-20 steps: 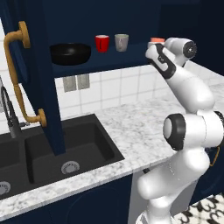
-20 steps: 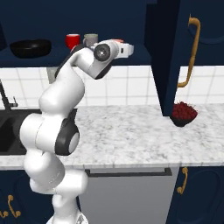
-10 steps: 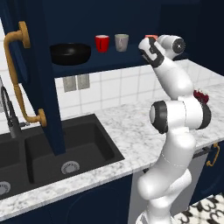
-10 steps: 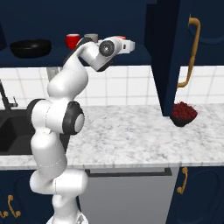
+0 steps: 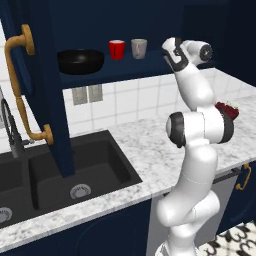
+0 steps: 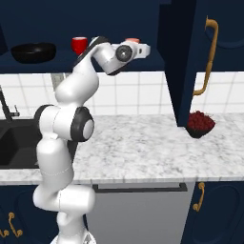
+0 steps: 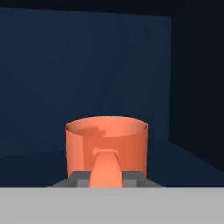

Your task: Gather all objects into one cabinet and sort the glasses and bowls to opposite sides.

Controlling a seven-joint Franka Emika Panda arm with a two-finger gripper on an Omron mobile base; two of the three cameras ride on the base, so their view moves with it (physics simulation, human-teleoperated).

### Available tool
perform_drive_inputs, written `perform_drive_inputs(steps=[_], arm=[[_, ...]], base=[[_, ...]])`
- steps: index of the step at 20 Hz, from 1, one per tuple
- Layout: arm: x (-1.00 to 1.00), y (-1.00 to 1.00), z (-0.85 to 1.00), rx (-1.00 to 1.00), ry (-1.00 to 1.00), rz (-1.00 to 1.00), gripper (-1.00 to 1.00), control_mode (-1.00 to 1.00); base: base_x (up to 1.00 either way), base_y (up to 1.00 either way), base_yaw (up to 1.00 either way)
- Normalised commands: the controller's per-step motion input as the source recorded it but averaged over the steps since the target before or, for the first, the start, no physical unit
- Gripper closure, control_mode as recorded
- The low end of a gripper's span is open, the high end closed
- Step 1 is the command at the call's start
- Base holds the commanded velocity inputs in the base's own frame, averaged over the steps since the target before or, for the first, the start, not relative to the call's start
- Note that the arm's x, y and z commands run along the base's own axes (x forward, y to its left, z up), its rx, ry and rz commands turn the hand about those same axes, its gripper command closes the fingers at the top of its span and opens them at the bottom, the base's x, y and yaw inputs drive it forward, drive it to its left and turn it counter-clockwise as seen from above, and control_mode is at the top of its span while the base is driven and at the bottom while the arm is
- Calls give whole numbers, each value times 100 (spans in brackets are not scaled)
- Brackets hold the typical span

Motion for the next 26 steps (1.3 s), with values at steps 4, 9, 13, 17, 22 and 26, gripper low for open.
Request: perform_drive_inputs(steps=[4, 9, 13, 17, 22, 26], arm=[[27, -2, -5, 0, 0, 3, 100, -100], [5, 0, -8, 0, 0, 1, -100, -100], [-3, 0, 1, 0, 0, 0, -100, -100], [-26, 0, 13, 0, 0, -4, -100, -100], [-38, 2, 24, 0, 1, -6, -100, -100], [-75, 32, 7, 0, 10, -12, -100, -100]], base=[[0, 0, 0], [0, 0, 0], [0, 0, 0], [0, 0, 0], [0, 0, 0], [0, 0, 0]])
